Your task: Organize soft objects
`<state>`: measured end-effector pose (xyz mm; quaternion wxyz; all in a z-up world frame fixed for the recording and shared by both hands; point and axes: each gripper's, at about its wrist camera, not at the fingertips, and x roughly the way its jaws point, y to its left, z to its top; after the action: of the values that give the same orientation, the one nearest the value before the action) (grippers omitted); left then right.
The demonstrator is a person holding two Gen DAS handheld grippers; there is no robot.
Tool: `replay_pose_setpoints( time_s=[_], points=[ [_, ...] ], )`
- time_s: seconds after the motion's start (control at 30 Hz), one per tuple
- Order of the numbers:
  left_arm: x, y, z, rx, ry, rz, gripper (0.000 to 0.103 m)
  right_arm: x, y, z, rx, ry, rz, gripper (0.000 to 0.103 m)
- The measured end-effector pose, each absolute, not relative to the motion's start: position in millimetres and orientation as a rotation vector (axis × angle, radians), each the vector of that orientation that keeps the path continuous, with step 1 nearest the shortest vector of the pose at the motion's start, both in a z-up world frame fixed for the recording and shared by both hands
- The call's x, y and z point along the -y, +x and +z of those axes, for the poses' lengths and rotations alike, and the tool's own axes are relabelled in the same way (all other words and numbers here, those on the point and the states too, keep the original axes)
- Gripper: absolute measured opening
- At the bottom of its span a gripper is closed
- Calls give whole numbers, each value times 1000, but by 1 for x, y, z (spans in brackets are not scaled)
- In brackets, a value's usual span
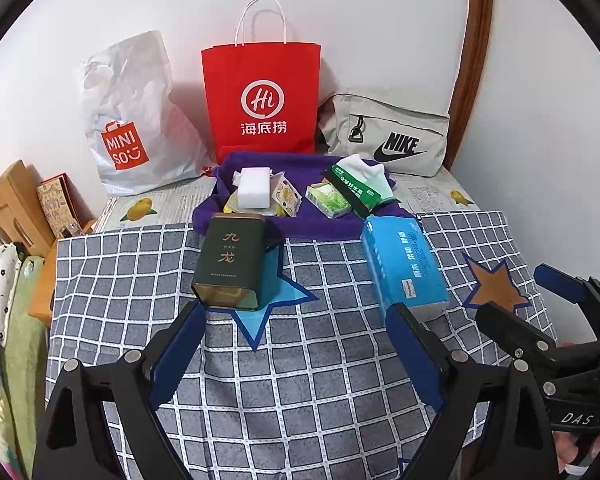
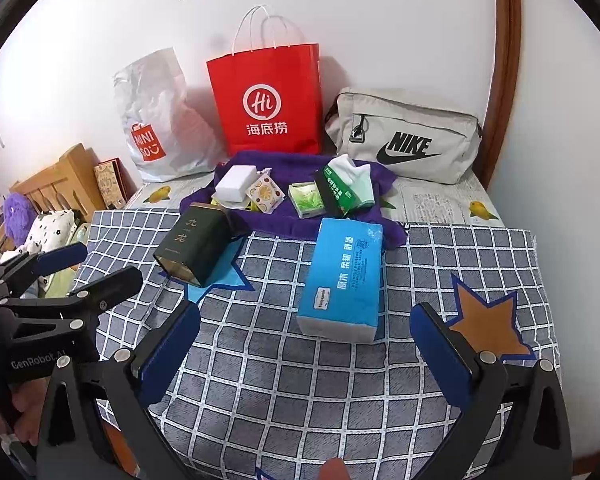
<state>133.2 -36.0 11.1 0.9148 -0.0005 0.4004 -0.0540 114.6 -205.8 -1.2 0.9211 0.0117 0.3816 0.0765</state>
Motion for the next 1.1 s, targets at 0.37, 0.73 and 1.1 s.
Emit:
replay_pose_setpoints(
  time_s=[0.37, 0.73, 1.1],
  points=[
    [39, 123, 11, -823, 18, -119, 91, 207, 110, -5, -792, 42, 156, 103],
    [43, 118, 10, -830, 28, -110, 91, 211, 106, -6, -790, 53, 146, 103],
    [43, 117, 11, -830, 28, -111, 91, 212, 103, -5, -784, 55, 145, 103]
  ],
)
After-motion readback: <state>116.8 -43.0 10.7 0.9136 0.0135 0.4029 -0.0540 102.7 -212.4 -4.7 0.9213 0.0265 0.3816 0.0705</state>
